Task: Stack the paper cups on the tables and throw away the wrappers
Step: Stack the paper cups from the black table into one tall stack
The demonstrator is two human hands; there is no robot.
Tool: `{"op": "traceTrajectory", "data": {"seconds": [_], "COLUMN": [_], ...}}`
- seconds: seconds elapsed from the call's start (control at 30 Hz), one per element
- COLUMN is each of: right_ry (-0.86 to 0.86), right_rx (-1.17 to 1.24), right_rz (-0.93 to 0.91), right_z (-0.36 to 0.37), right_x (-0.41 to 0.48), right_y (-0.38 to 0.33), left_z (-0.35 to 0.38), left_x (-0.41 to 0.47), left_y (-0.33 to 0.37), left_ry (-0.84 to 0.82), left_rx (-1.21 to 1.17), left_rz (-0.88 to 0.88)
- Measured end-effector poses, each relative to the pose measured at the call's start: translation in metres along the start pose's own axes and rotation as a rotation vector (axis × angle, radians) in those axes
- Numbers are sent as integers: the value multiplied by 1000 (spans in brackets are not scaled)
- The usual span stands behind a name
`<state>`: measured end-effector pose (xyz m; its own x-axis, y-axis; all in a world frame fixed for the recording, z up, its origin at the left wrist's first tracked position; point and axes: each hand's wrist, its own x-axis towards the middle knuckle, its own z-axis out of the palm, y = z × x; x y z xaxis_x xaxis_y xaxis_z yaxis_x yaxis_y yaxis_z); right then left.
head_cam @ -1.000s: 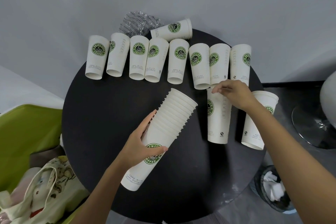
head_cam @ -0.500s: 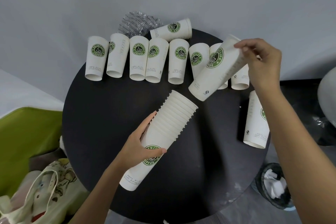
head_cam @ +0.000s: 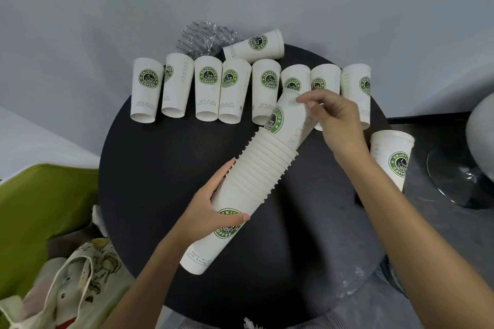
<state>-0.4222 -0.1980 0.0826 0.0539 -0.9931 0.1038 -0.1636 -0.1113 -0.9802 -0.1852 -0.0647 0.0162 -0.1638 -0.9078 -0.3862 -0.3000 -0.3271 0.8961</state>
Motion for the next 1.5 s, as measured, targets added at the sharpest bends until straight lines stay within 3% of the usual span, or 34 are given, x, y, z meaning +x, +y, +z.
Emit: {"op": "traceTrajectory", "data": {"seconds": [0.33,0.53,0.73,0.93,1.33,1.5], "right_ry": [-196,-121,-166,-46,65,99], "right_rx": [-34,-63,-70,-37,-513,-591], "right_rz": [59,55,46,74,119,172], "right_z": [23,27,13,-21,-116,-147], "right_x": [-35,-49,-49,-38,-15,-13], "right_y": [8,11,8,15,58,70], "left_z": [0,6,14,26,49,62], "left_x": [0,0,5,13,27,37], "left_y": [3,7,10,9,15,21], "left_ry": [-13,-26,-49,-67,-88,-114], "left_rx": [-4,2,-10,-8,-6,-1], "left_rz": [7,7,8,-8,-23,-13]}}
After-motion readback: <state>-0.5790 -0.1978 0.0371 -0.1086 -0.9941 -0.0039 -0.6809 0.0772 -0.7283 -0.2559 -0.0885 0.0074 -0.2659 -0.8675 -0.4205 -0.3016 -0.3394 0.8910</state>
